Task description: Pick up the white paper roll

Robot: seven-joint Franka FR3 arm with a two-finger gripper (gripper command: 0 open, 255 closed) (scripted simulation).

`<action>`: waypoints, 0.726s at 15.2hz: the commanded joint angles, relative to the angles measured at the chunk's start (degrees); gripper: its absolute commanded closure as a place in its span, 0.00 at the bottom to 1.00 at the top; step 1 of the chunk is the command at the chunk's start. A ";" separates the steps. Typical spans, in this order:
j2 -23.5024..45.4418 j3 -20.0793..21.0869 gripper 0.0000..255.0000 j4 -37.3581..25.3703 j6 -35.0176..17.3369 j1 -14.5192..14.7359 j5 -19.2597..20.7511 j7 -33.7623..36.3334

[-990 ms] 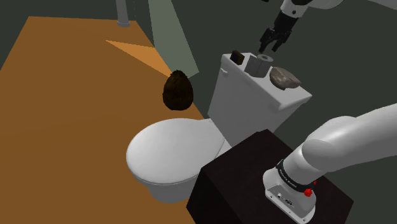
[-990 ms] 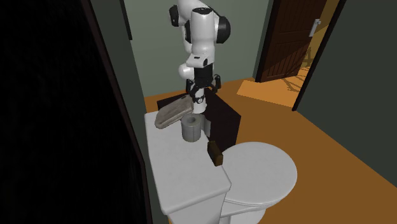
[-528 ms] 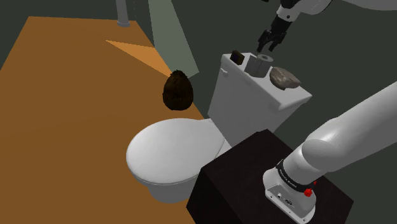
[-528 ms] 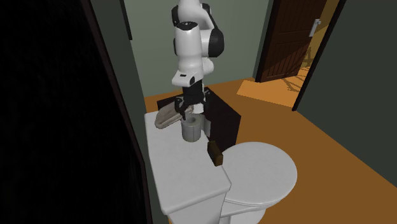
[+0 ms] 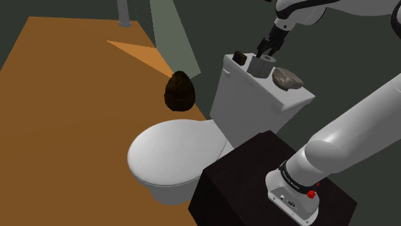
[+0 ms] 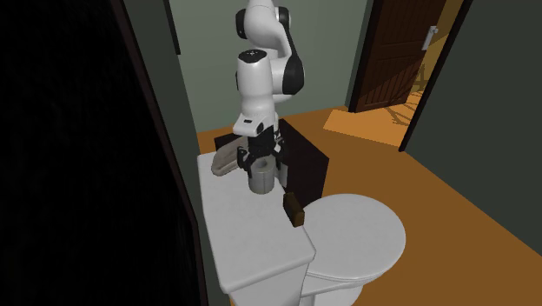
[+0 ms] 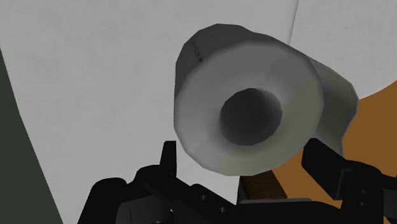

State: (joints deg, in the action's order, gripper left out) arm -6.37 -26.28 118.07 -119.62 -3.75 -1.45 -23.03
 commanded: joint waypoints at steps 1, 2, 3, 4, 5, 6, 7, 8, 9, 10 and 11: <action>0.29 -0.07 0.00 0.81 -1.10 -0.01 -0.17 -0.20; 0.30 -0.08 0.00 0.80 -1.10 -0.01 -0.18 -0.20; 0.28 -0.04 1.00 0.78 -1.06 0.01 -0.16 -0.13; 0.24 -0.03 1.00 0.81 -1.06 0.02 -0.14 -0.10; 0.20 -0.01 1.00 0.89 -1.10 0.02 -0.12 -0.07; 0.20 -0.01 1.00 0.88 -1.09 0.02 -0.12 -0.08; 0.16 0.00 1.00 0.91 -1.08 0.03 -0.09 -0.04; 0.13 0.02 1.00 0.92 -1.07 0.03 -0.08 -0.02; 0.15 0.00 1.00 0.89 -1.06 0.02 -0.09 -0.04; 0.27 -0.03 1.00 0.77 -1.04 0.02 -0.15 -0.11; 0.30 -0.04 1.00 0.74 -1.04 0.01 -0.17 -0.14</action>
State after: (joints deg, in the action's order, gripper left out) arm -6.15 -26.32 118.75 -120.74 -3.74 -1.64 -23.16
